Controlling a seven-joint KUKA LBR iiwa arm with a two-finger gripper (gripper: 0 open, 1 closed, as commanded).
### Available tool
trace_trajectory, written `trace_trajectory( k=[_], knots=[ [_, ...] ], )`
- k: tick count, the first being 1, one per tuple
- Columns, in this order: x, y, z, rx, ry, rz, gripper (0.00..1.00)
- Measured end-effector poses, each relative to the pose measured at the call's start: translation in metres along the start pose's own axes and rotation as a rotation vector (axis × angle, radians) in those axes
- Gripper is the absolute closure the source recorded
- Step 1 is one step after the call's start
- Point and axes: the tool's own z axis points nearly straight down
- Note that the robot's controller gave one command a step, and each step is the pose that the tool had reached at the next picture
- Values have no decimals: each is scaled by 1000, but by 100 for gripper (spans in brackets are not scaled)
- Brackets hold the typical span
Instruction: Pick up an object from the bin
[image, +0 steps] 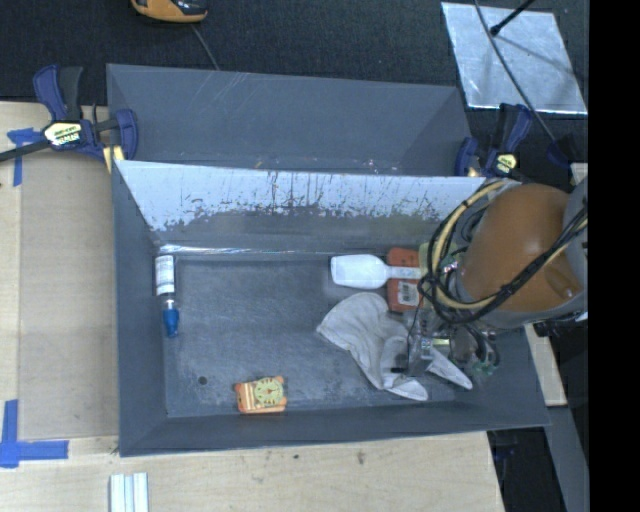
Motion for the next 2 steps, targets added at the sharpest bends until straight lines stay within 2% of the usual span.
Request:
trace_trajectory(
  k=[2],
  knots=[
    [0,0,-8,0,-1,0,100]
  ],
)
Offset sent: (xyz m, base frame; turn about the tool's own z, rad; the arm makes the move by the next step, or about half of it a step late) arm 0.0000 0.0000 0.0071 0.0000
